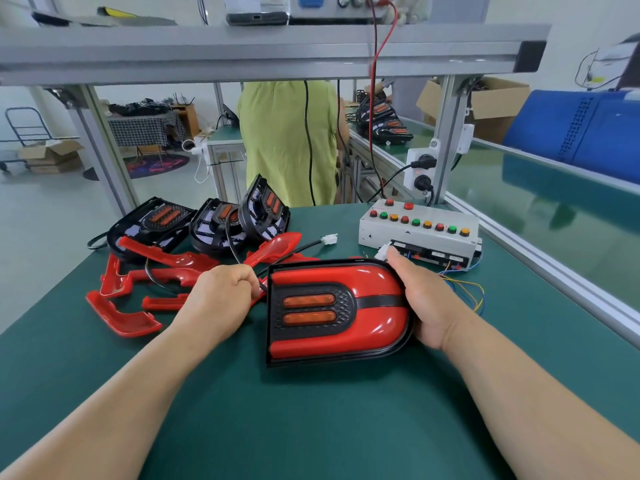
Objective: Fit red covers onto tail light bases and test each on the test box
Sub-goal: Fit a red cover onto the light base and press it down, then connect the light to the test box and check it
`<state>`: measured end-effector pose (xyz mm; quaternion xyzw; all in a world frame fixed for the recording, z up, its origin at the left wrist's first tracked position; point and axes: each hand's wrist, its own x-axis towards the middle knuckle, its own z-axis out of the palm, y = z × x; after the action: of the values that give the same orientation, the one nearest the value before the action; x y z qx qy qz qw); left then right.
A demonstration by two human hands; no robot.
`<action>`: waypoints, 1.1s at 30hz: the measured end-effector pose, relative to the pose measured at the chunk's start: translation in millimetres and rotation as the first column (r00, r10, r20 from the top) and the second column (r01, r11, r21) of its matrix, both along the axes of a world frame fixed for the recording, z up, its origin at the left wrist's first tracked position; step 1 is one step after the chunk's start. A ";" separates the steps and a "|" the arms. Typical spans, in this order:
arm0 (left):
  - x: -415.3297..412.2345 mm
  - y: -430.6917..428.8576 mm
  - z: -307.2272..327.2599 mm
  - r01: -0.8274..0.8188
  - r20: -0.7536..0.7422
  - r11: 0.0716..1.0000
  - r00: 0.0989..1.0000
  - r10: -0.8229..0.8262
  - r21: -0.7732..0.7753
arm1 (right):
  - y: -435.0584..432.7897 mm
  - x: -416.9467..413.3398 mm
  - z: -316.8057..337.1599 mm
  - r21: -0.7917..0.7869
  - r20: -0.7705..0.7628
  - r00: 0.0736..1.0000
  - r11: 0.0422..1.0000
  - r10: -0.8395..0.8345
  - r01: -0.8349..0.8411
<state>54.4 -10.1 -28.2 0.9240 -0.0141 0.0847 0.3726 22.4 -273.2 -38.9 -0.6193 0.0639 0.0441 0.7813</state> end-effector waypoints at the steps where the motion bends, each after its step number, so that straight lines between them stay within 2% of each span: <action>1: -0.8 -1.5 -0.8 -0.004 -0.005 1.000 1.000 0.004 0.028 | -0.2 0.3 -0.1 -0.002 -0.004 1.000 1.000 -0.014 0.014; 7: -3.8 -4.2 -5.0 0.037 0.039 0.991 0.998 -0.042 0.127 | -2.4 1.1 0.2 -0.026 -0.011 0.999 0.999 -0.044 0.044; 10: -2.5 -1.8 -10.1 0.099 0.045 0.995 0.994 -0.099 0.005 | -3.8 0.2 1.2 -0.055 -0.026 0.999 0.998 -0.037 0.036; 13: -0.8 -2.9 -11.6 0.087 0.069 0.987 0.995 -0.078 -0.136 | -6.2 0.9 1.7 -0.144 -0.025 1.000 0.990 -0.010 0.006; 16: -1.3 -8.6 -15.1 0.109 0.041 0.979 0.994 -0.103 -0.170 | -7.2 0.6 2.5 -0.265 -0.010 1.000 0.964 0.008 -0.010; 18: -0.6 -12.4 -18.3 0.152 -0.002 0.967 0.988 -0.156 -0.206 | -10.0 2.2 1.8 -0.362 0.024 0.999 0.932 -0.025 0.032; 20: 1.9 -13.7 -20.8 0.197 -0.028 0.928 0.976 -0.217 -0.316 | -11.1 2.0 2.9 -0.457 0.089 0.994 0.884 -0.066 0.100; 23: 5.4 -13.1 -25.1 0.220 -0.028 0.884 0.967 -0.253 -0.413 | -11.9 1.7 2.5 -0.510 0.204 0.967 0.826 -0.155 0.240; 25: 7.2 -12.5 -28.1 0.226 -0.031 0.873 0.964 -0.265 -0.433 | -12.2 1.0 5.3 -0.489 0.287 0.930 0.800 -0.230 0.349; 29: 8.6 -15.1 -30.2 0.208 -0.051 0.862 0.964 -0.260 -0.462 | -20.9 4.1 8.6 -0.308 0.329 0.851 0.805 -0.410 0.507; 33: 9.8 -20.0 -31.8 0.140 -0.073 0.882 0.978 -0.193 -0.450 | -27.0 5.7 5.9 -0.308 0.370 0.800 0.750 -0.473 0.586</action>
<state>64.2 -30.1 -60.1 0.8137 -0.0523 -0.0004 0.5790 28.1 -300.1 -33.0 -0.7236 0.1396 -0.2800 0.6152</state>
